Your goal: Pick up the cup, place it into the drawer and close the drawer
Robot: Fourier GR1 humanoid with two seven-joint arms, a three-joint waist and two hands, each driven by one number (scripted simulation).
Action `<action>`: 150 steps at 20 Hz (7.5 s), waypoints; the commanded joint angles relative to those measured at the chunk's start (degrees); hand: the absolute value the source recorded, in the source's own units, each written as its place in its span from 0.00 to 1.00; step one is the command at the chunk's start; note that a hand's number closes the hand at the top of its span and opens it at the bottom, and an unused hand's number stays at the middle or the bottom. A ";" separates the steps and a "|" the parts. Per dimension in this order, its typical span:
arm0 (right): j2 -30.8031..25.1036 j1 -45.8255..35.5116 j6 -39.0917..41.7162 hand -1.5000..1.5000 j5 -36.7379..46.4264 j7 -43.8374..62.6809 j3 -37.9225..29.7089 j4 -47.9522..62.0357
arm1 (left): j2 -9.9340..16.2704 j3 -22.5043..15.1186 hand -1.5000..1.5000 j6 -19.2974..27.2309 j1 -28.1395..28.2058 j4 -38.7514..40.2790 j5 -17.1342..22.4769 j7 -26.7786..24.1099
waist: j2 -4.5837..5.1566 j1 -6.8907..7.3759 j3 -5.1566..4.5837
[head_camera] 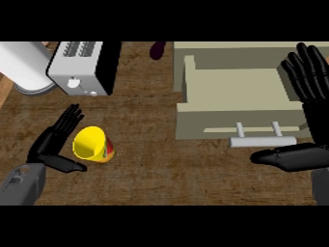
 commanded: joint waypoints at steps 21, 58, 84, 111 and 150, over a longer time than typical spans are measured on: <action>0.07 -3.36 -0.09 0.00 -0.04 0.89 0.08 1.57 | -7.20 -1.76 0.00 3.80 -7.24 16.73 -5.58 -18.38 | 0.52 -0.96 -0.17; -1.80 1.15 1.86 0.00 -1.96 0.94 -3.03 0.15 | -13.49 6.52 1.00 19.59 -17.66 -3.67 5.42 -14.86 | -0.50 0.63 0.13; -3.33 -2.12 3.38 0.00 -2.86 0.07 -4.16 3.16 | -18.47 -14.20 1.00 47.66 -53.01 2.35 12.88 26.22 | 0.68 -3.33 0.23; -1.18 -9.67 19.92 1.00 -13.04 -0.13 9.28 7.53 | -18.47 -24.95 0.00 41.20 -48.95 3.75 32.72 17.04 | 2.59 -10.12 0.14; -8.62 -31.37 0.04 1.00 32.83 -27.93 11.88 74.50 | -10.03 -21.97 0.00 31.99 -29.13 -9.62 40.84 10.58 | 1.41 9.08 0.43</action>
